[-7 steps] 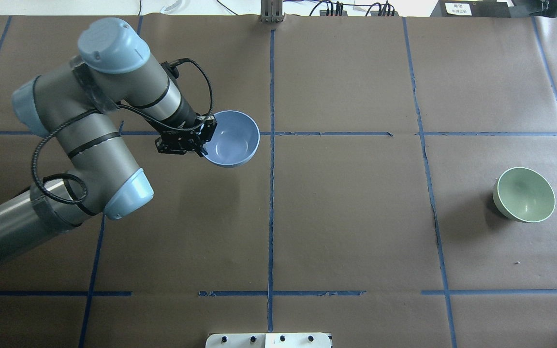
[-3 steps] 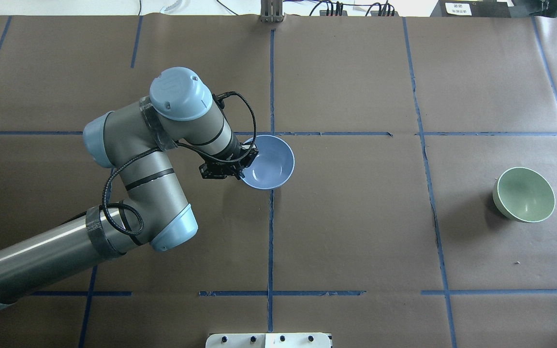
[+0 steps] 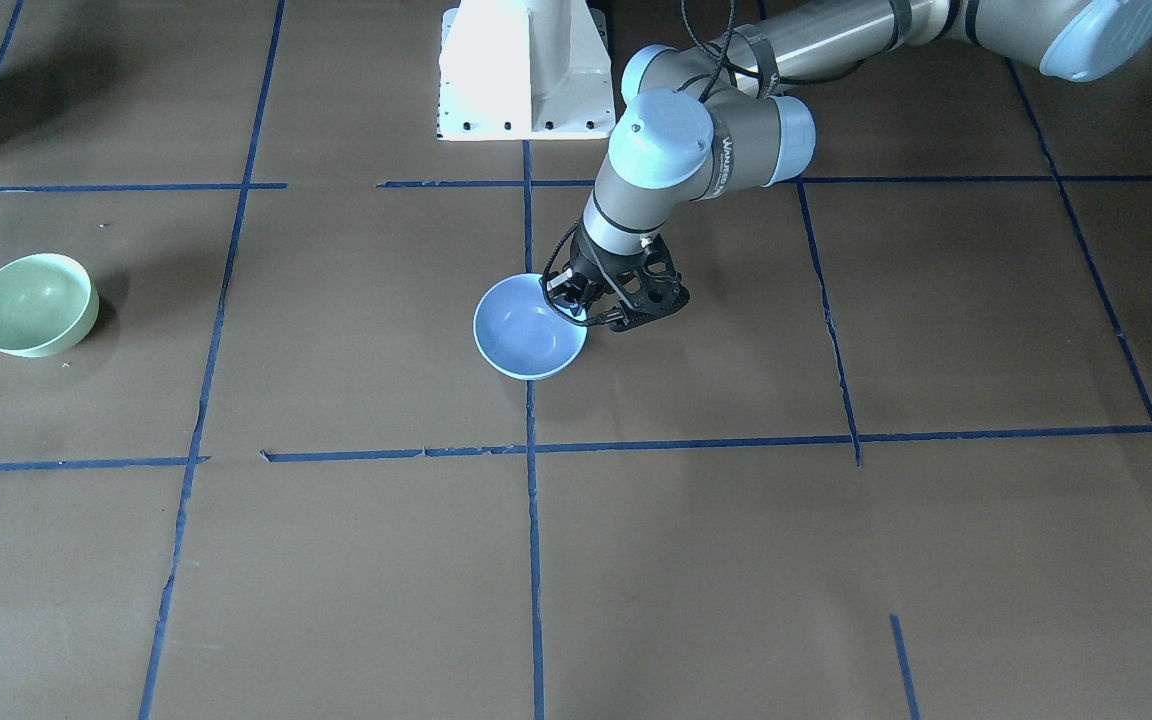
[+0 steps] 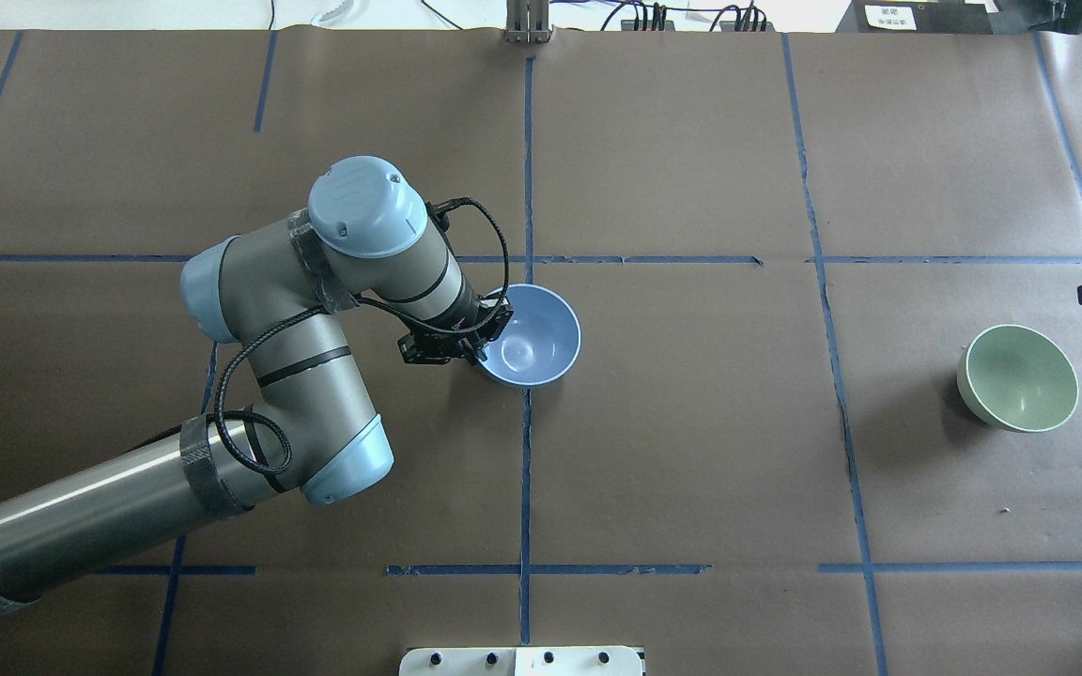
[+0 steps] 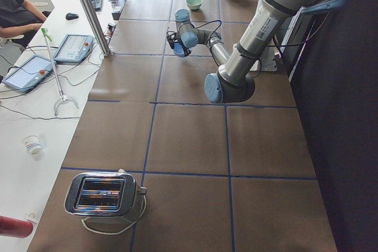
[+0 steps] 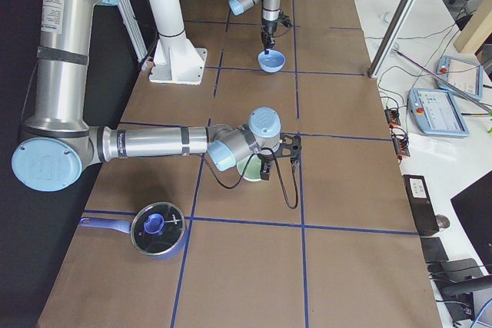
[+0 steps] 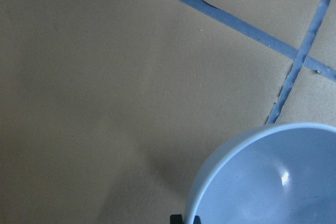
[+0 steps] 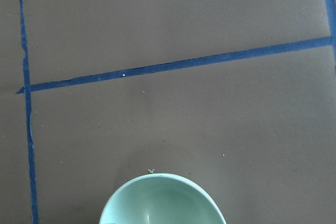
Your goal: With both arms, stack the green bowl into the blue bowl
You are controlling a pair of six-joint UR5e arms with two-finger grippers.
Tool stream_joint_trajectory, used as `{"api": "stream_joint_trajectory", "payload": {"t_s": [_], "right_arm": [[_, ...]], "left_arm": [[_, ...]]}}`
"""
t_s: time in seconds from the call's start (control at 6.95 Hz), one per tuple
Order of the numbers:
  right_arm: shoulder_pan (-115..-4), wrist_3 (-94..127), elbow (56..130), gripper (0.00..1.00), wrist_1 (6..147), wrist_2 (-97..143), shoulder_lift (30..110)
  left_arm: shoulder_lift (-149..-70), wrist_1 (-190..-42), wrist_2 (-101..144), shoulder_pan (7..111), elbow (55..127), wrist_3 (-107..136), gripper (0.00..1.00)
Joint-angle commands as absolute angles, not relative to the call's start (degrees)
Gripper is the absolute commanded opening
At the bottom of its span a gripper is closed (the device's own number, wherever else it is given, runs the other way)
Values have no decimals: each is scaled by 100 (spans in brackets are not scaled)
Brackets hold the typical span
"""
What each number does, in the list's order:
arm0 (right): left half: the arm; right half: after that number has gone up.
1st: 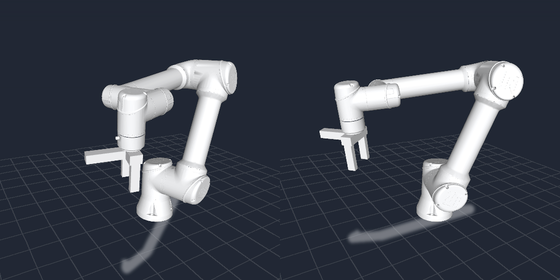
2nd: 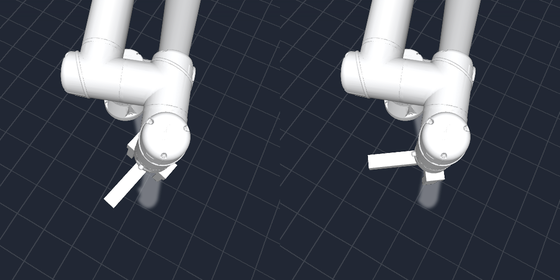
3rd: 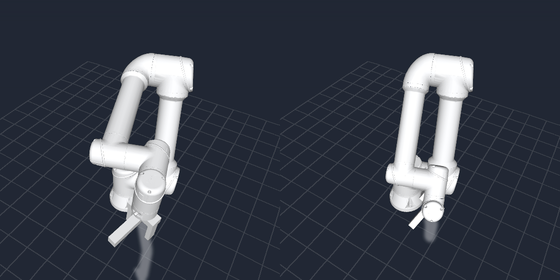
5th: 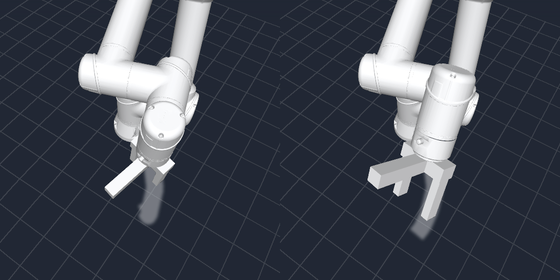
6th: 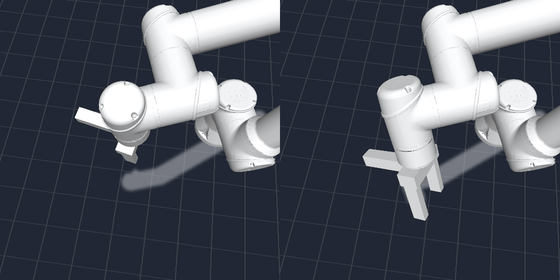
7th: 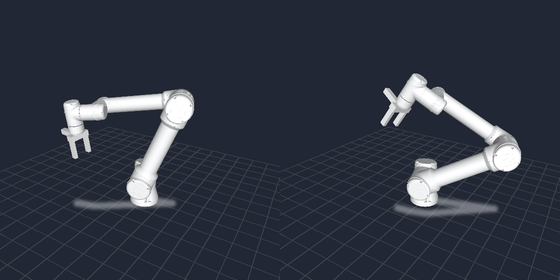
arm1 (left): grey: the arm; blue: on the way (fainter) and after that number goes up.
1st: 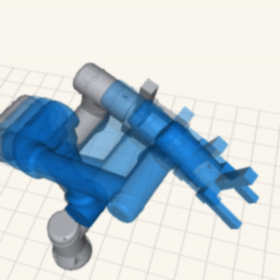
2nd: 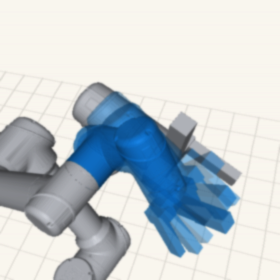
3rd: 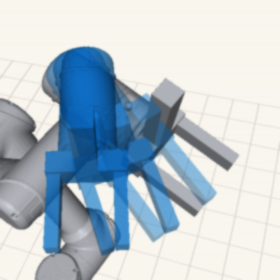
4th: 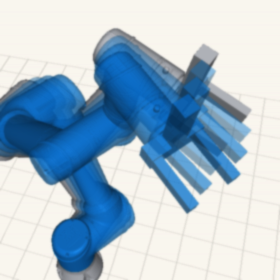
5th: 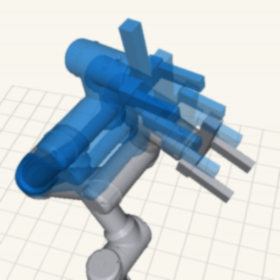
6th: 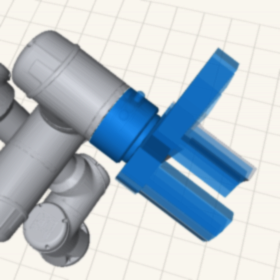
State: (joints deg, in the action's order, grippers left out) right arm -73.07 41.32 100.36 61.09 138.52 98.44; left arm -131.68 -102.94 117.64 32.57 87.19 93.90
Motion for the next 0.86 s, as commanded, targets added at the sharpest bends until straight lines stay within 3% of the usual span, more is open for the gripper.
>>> {"api": "stream_joint_trajectory", "payload": {"t_s": [0.0,0.43,0.72], "right_arm": [[-7295,4140,10028,100,6117,13852,9844],[-6849,4192,9836,100,5899,13266,9879],[-6506,5125,9012,100,4202,13263,9923]], "left_arm": [[-13105,-10275,11751,3295,8815,9343,100],[-12640,-9803,12466,4293,9858,9325,100],[-12630,-9729,13112,4868,10028,9325,100]]}}
